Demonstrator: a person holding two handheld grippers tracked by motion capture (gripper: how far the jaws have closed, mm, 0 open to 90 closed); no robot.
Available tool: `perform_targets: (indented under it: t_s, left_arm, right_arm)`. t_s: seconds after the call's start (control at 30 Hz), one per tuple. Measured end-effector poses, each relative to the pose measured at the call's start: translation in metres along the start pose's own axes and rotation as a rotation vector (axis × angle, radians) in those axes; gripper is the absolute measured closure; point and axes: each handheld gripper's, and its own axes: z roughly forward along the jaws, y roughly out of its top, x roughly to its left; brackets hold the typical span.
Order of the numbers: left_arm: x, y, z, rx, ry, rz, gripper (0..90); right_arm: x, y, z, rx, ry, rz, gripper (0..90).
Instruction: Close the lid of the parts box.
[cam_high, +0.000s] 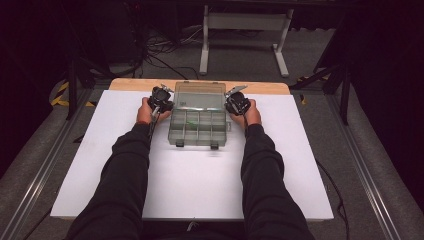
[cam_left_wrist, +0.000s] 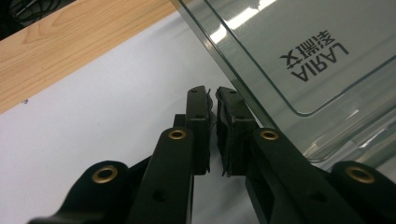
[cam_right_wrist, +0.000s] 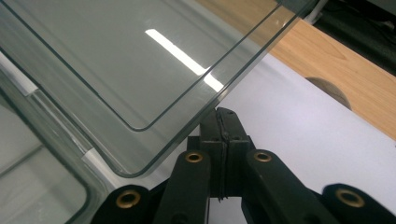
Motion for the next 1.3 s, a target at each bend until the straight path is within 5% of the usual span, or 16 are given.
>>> perform_targets:
  t_s: [0.1,0.4,0.67,1.3]
  left_arm:
    - [0.000,0.002,-0.002,-0.001,0.003,0.022,85.4]
    - [0.006,0.004,-0.014,-0.096,-0.015,-0.026,83.8]
    - [0.008,0.008,-0.020,-0.123,-0.024,-0.030,83.2]
    - [0.005,0.019,-0.044,-0.178,-0.015,-0.015,81.3]
  right_arm:
    - [0.000,-0.001,-0.001,-0.024,-0.007,0.005,90.0]
    - [-0.002,0.003,-0.009,-0.110,-0.036,0.025,88.6]
    - [-0.004,0.009,-0.018,-0.151,-0.065,-0.004,89.6]
    - [-0.002,0.024,-0.040,-0.245,-0.029,0.035,89.9]
